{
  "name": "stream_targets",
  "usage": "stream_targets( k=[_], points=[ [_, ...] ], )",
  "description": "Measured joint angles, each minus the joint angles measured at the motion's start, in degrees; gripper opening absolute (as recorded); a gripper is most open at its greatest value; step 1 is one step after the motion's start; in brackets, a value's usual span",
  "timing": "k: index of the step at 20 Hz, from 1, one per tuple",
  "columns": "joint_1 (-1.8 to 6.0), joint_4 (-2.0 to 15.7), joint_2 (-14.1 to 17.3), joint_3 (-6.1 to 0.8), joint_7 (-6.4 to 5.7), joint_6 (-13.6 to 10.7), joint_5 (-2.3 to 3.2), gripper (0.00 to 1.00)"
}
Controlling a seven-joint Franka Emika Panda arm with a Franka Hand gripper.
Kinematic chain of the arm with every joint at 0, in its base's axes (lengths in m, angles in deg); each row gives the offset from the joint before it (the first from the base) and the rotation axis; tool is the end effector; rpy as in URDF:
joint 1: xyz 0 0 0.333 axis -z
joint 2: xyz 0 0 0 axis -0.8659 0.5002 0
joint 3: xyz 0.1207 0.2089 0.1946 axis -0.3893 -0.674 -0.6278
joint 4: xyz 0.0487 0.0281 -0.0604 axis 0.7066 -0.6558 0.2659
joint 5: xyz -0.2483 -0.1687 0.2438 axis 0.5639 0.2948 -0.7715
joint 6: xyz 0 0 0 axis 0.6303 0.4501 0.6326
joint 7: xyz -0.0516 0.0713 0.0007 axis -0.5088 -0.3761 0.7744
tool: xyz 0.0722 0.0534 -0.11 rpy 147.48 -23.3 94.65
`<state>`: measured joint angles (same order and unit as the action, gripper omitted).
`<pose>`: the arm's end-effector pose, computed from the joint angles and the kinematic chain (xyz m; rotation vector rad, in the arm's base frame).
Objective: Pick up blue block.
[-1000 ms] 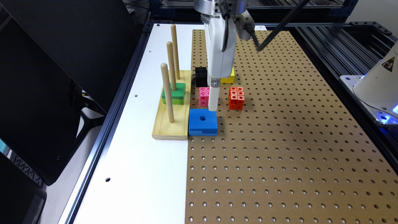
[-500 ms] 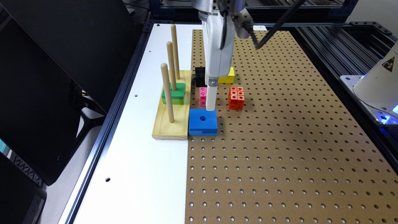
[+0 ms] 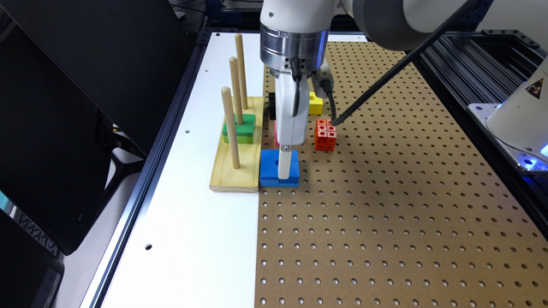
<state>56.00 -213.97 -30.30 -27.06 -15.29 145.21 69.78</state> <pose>0.5380 0.1076 0.1771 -2.8452 1.1533 -0.0068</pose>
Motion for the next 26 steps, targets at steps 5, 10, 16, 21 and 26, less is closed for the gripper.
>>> stream_targets(
  k=[5, 10, 16, 21, 26],
  points=[
    [-0.35, 0.50, 0.00, -0.04, -0.02, 0.00, 0.00, 1.00],
    [-0.45, 0.51, 0.00, -0.04, -0.02, 0.00, 0.00, 1.00],
    [-0.46, 0.52, 1.25, -0.03, -0.02, 0.54, 0.00, 1.00],
    [-0.46, 0.73, 3.24, -0.02, -0.02, 2.15, 0.00, 1.00],
    [-0.46, 0.95, 3.28, -0.02, -0.02, 2.15, 0.00, 1.00]
  ],
)
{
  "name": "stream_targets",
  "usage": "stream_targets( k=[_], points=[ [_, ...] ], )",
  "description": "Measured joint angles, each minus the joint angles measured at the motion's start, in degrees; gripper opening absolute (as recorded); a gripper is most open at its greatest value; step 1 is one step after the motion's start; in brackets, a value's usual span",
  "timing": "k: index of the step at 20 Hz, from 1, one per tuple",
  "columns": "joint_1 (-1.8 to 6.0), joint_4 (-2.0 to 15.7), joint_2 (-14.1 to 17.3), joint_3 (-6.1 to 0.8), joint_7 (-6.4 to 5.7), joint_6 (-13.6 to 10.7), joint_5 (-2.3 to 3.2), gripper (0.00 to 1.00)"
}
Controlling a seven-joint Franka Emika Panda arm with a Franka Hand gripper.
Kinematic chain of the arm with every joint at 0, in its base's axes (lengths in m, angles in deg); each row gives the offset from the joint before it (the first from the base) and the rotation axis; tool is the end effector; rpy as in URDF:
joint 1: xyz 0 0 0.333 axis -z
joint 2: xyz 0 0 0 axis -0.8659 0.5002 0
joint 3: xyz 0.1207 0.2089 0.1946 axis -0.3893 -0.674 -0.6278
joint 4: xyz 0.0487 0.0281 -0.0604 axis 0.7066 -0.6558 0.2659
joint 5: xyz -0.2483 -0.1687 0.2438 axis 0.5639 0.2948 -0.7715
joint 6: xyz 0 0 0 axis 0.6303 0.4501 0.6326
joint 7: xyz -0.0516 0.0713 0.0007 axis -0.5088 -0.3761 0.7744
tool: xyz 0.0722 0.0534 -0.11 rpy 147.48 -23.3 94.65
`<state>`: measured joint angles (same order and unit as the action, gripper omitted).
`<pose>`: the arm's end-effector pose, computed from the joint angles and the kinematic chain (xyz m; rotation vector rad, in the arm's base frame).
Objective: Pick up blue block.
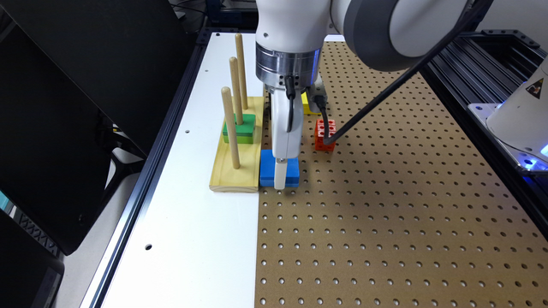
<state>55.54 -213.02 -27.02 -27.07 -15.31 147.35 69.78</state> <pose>0.5397 0.1130 0.1553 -2.8450 1.1457 0.0022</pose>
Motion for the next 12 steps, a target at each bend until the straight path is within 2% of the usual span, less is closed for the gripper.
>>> stream_targets(
  k=[5, 7, 10, 11, 12],
  points=[
    [0.00, 0.02, 0.04, 0.00, 0.00, 0.00, 0.00, 1.00],
    [-0.01, 0.06, 1.39, 0.03, 0.00, 0.77, 0.00, 1.00],
    [-0.07, 1.00, 2.15, 0.07, -0.10, 1.18, 0.14, 1.00],
    [-0.05, 1.20, 2.26, 0.09, -0.09, 1.19, 0.11, 0.00],
    [-0.05, 1.20, 2.26, 0.09, -0.09, 1.19, 0.11, 0.00]
  ],
)
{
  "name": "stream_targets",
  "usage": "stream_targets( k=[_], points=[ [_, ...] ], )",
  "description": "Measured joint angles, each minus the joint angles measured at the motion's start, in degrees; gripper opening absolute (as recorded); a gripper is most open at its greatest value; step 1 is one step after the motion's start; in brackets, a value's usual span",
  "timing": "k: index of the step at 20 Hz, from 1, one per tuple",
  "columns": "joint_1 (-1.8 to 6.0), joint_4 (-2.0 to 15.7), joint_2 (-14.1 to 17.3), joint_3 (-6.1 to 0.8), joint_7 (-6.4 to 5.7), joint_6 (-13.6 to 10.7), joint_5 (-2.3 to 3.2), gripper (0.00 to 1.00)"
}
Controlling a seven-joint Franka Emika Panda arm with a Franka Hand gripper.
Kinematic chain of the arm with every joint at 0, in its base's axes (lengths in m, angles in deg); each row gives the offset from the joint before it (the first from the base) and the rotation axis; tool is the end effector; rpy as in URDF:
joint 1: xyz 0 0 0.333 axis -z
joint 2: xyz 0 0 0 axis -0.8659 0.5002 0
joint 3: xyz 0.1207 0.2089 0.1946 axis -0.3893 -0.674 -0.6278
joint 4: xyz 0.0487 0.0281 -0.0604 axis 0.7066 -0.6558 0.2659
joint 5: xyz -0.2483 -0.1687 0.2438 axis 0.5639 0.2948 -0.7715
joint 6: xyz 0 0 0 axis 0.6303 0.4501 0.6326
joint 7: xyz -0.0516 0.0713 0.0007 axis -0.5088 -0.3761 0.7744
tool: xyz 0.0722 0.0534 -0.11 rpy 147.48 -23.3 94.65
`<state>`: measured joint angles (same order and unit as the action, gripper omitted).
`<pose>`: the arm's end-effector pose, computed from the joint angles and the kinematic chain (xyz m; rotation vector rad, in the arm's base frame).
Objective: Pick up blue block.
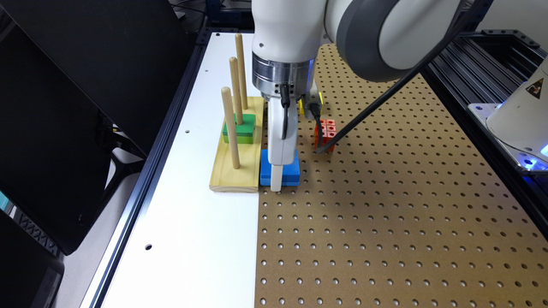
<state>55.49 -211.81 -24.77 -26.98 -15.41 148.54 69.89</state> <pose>0.5444 0.1137 0.1429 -2.8400 1.1487 0.0005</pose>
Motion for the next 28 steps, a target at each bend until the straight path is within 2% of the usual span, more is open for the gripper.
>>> stream_targets(
  k=[15, 20, 24, 28],
  points=[
    [0.05, -0.11, -0.80, 0.13, 0.00, -0.50, 0.00, 0.00],
    [0.07, -0.15, -5.14, 0.13, -0.04, -5.27, 0.00, 0.00],
    [0.07, -0.14, -5.89, 0.13, -0.05, -6.08, 0.00, 0.00],
    [0.06, -0.15, -9.29, 0.12, -0.19, -9.35, 0.00, 0.00]
  ],
)
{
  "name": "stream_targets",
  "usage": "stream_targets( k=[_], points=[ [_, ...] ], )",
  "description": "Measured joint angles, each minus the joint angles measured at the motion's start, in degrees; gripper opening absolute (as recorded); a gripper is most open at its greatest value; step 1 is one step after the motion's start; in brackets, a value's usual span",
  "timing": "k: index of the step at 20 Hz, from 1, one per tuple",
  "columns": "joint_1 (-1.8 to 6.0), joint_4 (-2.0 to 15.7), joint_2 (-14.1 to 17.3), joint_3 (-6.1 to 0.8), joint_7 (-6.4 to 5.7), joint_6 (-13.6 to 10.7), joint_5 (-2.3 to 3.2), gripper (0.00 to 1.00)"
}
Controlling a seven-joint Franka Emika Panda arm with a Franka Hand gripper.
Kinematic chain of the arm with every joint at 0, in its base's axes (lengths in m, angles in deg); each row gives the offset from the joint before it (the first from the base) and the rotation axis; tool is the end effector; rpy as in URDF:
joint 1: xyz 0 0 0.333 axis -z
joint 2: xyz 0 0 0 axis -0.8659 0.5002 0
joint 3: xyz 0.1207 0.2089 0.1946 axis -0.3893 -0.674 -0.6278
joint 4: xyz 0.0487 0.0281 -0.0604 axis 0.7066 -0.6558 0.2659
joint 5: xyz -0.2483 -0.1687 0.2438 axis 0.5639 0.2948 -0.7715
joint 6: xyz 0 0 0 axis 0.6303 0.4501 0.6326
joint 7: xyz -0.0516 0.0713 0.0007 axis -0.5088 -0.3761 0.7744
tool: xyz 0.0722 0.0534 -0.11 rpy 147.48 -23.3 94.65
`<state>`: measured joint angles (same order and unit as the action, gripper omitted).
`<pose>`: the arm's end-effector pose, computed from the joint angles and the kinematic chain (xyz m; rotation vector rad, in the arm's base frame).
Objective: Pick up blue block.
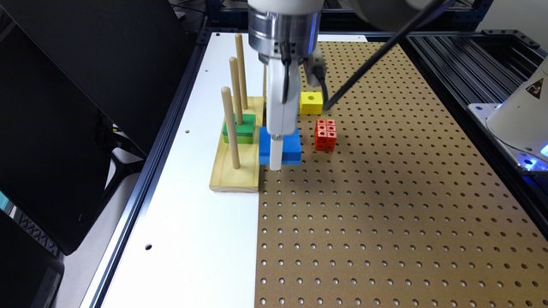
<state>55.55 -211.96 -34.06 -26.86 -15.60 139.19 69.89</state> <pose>0.5460 0.1109 0.2164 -2.8563 1.1493 -0.0060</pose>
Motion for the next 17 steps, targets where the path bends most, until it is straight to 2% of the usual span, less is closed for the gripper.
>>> stream_targets(
  k=[2, 6, 11, 15, 17],
  points=[
    [0.00, -0.03, -1.07, -0.01, -0.06, -1.22, 0.00, 0.00],
    [0.00, 0.01, -2.31, -0.02, -0.14, -1.96, 0.00, 0.00],
    [0.00, -0.01, -5.81, -0.07, -0.30, -5.57, -0.01, 0.00],
    [0.00, 0.09, -6.62, -0.08, -0.33, -6.03, -0.01, 0.00],
    [0.00, 0.11, -8.19, -0.08, -0.35, -7.34, -0.02, 0.00]
  ],
)
